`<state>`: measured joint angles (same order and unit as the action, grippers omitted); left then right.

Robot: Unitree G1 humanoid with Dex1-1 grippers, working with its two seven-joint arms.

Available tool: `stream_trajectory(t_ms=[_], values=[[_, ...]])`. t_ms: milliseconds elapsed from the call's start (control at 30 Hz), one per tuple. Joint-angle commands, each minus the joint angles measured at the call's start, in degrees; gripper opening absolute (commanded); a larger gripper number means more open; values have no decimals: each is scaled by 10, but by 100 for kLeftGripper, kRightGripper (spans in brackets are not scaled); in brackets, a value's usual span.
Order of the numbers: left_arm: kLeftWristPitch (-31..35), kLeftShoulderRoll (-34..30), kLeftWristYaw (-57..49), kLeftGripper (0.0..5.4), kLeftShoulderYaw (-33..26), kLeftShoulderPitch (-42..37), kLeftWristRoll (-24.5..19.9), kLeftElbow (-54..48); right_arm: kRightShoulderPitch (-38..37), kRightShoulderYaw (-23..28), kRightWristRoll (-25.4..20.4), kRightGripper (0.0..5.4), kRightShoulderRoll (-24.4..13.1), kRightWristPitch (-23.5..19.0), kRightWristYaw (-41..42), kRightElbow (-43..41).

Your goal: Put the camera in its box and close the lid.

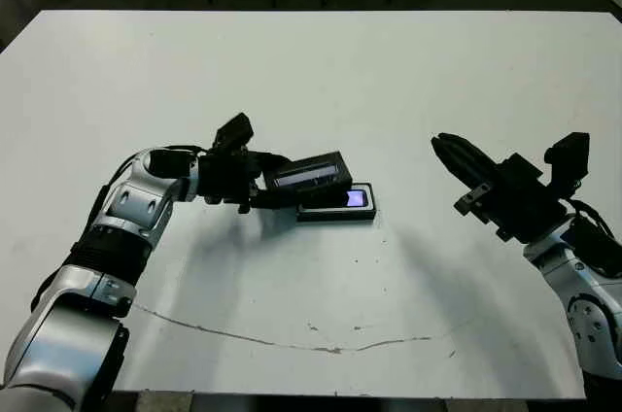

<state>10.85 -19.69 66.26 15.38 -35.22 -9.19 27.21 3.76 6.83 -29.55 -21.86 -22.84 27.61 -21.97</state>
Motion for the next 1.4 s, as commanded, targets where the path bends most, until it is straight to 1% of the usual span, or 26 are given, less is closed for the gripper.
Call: stream_trajectory(t_ms=[33,300,400,667,867,967,1033,1100,1333,1400], values=[[3,-1,8,278,9,17,11,18,-4,-3,2,0,1,-8,-2,2],[-9,6,18,278,24,23,17,27,-5,-4,0,0,5,-9,-3,9],[6,9,14,278,31,20,20,27,-4,-5,1,0,5,-10,-2,11],[19,27,10,278,51,2,35,37,-2,-5,-1,0,3,-12,2,14],[-2,36,16,278,56,-1,40,46,-1,-5,0,0,0,-13,4,14],[9,38,10,278,54,-3,40,51,-1,-4,-1,0,-1,-20,0,12],[13,38,9,278,53,-5,41,59,1,-5,2,0,-2,-9,11,20],[19,39,11,278,53,-7,40,67,1,-5,7,0,-4,-9,11,20],[1,40,17,278,57,-23,48,92,1,-6,11,0,-4,-22,2,12],[-2,44,15,278,59,-29,51,102,1,-7,15,0,-4,-18,3,13]])
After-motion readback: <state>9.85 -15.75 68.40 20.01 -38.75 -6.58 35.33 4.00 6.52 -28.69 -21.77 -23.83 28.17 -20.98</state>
